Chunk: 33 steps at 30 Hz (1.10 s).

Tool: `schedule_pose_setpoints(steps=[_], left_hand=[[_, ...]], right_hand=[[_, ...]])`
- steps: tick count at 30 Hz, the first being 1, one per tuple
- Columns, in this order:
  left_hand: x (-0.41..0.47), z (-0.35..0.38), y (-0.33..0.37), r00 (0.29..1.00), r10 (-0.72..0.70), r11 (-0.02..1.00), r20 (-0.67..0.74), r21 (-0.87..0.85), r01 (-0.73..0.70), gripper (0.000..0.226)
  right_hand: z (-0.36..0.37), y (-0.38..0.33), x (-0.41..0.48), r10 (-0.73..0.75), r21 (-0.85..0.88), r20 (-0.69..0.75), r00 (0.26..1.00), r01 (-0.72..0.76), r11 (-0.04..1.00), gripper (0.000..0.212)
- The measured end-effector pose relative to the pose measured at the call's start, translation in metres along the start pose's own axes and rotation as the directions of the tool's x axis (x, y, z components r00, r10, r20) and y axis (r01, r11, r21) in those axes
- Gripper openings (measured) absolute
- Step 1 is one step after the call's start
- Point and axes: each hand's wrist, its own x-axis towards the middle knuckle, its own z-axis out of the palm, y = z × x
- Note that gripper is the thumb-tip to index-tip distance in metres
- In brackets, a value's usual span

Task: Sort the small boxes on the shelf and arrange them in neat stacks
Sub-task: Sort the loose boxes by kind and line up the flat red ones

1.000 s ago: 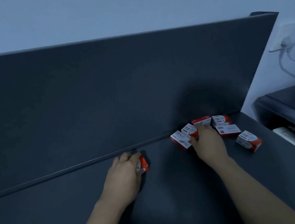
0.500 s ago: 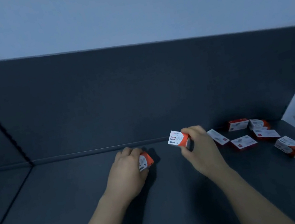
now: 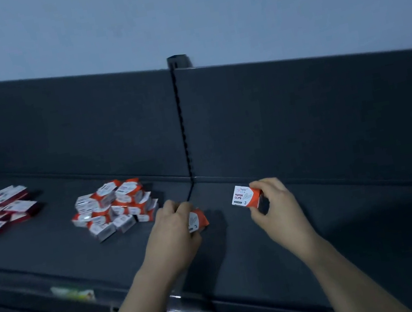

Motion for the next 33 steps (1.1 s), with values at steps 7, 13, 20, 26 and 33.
schedule_pose_setpoints(steps=[7,13,20,26,33], left_hand=[[-0.028,-0.043,-0.096,0.984,-0.173,0.983,-0.038,0.052,0.175,0.039],[-0.029,-0.053,-0.143,0.955,-0.298,0.952,0.015,0.074,0.296,0.049],[-0.018,-0.047,-0.167,0.942,-0.335,0.937,0.028,0.11,0.33,0.047],[-0.002,-0.04,-0.174,0.921,-0.39,0.918,-0.023,0.067,0.39,0.042],[0.003,-0.035,-0.177,0.913,-0.395,0.91,-0.105,0.092,0.404,0.034]], right_hand=[[0.085,-0.065,-0.002,-0.041,0.05,0.145,0.989,0.034,0.998,0.038],[0.137,-0.092,0.006,-0.081,0.053,0.266,0.961,0.07,0.996,0.038],[0.174,-0.097,0.024,-0.097,0.043,0.394,0.914,0.087,0.995,0.045],[0.19,-0.091,0.044,-0.122,0.037,0.432,0.893,0.117,0.992,0.049],[0.202,-0.082,0.05,-0.15,0.03,0.378,0.913,0.15,0.988,0.038]])
